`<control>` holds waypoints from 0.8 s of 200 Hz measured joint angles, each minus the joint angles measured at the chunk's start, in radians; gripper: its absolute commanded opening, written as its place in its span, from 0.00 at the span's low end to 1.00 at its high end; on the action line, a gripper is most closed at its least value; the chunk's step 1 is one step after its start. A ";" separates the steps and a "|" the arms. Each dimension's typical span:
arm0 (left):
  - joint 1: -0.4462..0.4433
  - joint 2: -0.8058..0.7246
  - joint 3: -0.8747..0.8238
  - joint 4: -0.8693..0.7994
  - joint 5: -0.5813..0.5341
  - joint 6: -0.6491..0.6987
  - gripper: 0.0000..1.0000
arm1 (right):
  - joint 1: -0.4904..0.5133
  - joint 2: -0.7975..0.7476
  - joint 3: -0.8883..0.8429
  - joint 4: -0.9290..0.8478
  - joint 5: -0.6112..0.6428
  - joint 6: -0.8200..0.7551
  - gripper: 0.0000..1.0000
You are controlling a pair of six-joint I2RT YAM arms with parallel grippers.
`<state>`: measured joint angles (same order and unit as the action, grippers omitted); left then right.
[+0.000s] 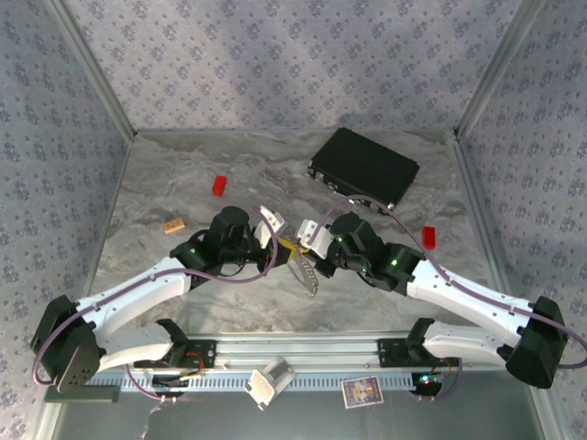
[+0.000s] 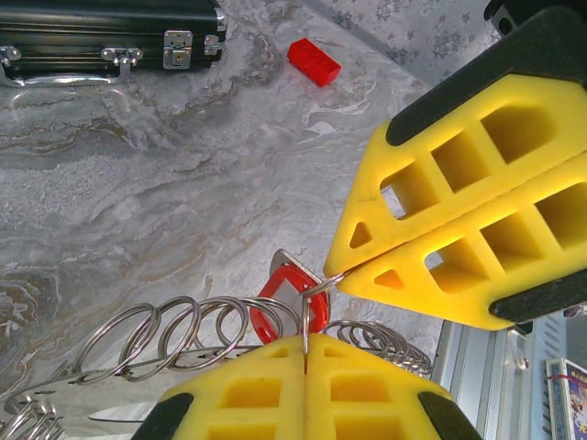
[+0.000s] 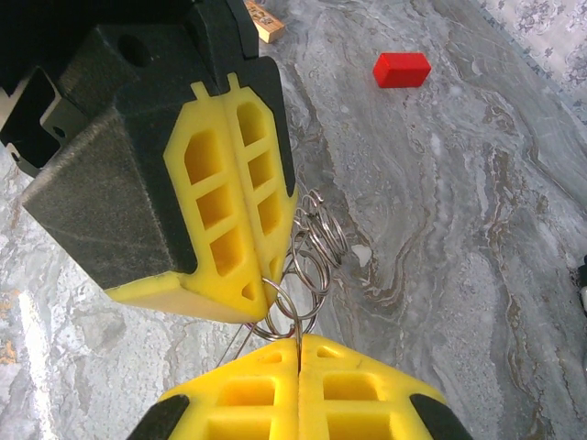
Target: Put the keys on the keyring
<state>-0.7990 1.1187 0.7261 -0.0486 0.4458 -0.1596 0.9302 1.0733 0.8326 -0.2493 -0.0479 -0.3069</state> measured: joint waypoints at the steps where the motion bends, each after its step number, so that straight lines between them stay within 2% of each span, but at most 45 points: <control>1: 0.000 0.000 0.000 0.000 0.000 0.000 0.00 | 0.000 0.000 0.000 0.000 0.000 0.000 0.00; 160: 0.000 0.000 0.000 0.000 0.000 0.000 0.00 | 0.002 0.000 -0.002 0.002 0.005 0.000 0.00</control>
<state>-0.7990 1.1187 0.7261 -0.0490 0.4454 -0.1596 0.9321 1.0737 0.8310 -0.2478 -0.0433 -0.3073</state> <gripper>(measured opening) 0.051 0.042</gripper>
